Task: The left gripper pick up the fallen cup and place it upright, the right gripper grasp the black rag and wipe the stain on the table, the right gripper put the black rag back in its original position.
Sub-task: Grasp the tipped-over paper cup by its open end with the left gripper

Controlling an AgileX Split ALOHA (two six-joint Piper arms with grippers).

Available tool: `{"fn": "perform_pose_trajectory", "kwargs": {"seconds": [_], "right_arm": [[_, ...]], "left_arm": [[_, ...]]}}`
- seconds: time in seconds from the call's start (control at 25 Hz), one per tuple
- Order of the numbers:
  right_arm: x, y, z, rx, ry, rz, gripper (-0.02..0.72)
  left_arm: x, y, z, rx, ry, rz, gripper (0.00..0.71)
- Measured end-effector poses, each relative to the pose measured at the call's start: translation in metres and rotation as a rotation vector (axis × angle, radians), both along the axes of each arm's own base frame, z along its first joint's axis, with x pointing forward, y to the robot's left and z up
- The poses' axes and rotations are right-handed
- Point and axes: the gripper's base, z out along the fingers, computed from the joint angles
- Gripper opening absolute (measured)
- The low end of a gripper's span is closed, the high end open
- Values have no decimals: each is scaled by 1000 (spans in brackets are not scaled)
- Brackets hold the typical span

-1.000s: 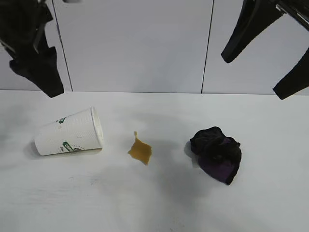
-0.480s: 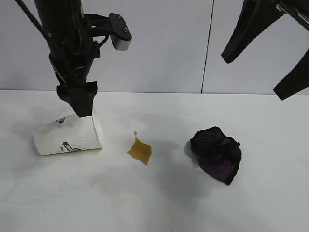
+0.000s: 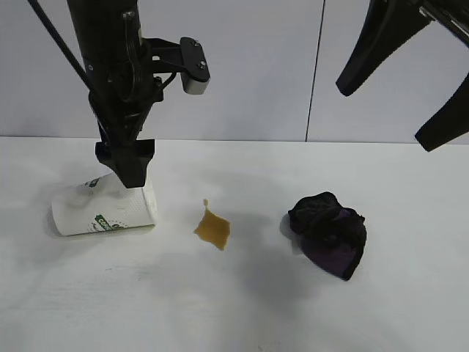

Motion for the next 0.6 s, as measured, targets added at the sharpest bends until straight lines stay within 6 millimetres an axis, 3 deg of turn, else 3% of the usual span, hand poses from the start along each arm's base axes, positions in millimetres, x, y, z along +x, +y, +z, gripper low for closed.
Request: {"fn": "perform_pose_trajectory", "kwargs": {"seconds": [0.16, 0.6], "right_arm": [[0, 0, 0, 0, 0, 0, 622], [0, 0, 0, 0, 0, 0, 622]], "left_arm": [[0, -2, -6, 7, 10, -4, 689], [11, -4, -53, 100, 53, -32, 689]]}}
